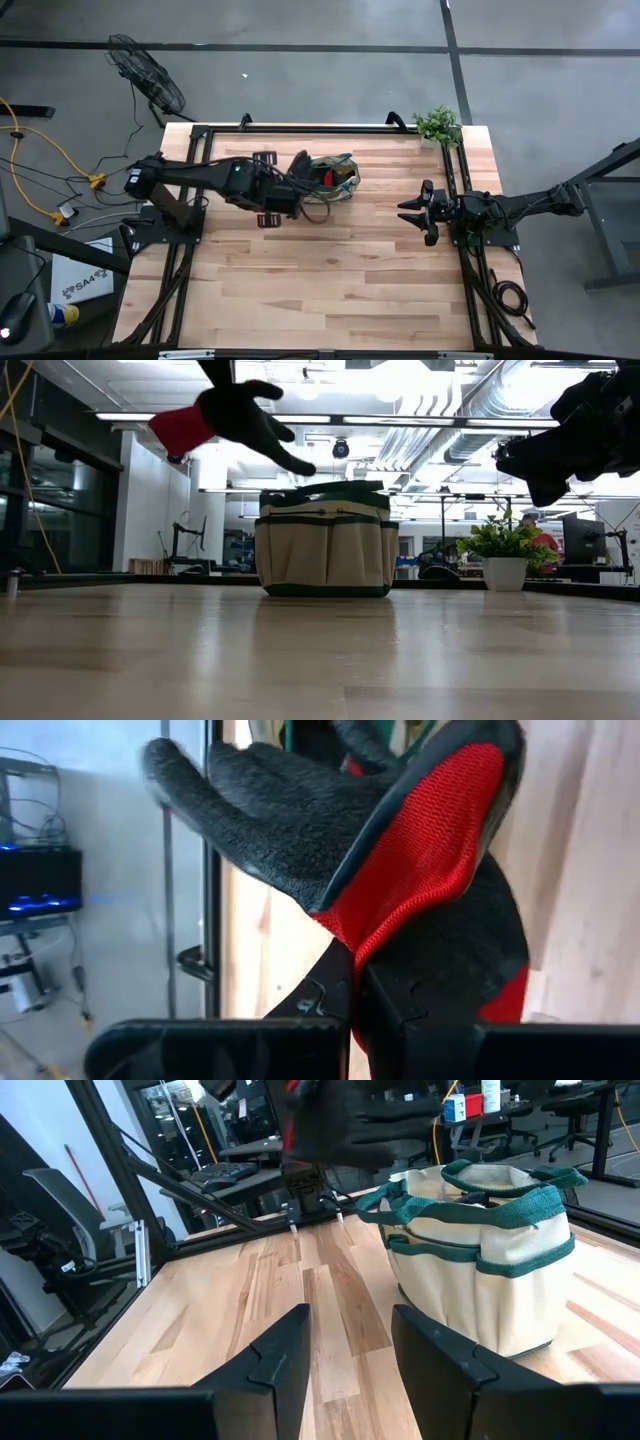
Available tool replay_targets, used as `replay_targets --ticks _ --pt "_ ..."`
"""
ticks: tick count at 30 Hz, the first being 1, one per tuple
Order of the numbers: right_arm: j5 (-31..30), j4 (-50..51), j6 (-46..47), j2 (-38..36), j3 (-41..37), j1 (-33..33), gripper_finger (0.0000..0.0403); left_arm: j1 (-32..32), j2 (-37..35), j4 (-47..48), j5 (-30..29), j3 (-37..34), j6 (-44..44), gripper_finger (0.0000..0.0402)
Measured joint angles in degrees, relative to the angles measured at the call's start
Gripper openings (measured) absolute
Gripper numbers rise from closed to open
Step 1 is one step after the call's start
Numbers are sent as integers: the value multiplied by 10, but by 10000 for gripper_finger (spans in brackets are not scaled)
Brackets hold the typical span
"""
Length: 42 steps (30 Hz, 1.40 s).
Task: Pick & Place Garden tools in Gardening bag
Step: Put the red glove into the gardening bag
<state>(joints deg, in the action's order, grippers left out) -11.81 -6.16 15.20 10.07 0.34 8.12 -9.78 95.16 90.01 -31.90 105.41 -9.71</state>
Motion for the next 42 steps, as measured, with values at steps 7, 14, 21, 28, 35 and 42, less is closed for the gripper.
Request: replay_targets --ticks 7,14,21,28,35,42 --pt "0 0 0 0 0 0 135 34 9 -13 -37 -1 44 0" --pt "0 0 0 0 0 0 135 54 25 -59 -97 -1 98 0" --pt "0 0 0 0 0 0 135 77 50 -139 -92 -1 171 0" --pt "0 0 0 1 0 0 135 88 78 -207 -112 0 203 0" --pt "0 0 0 2 0 0 135 92 98 -256 -125 -1 222 0" --pt "0 0 0 2 0 0 135 99 123 -314 -139 0 219 0"
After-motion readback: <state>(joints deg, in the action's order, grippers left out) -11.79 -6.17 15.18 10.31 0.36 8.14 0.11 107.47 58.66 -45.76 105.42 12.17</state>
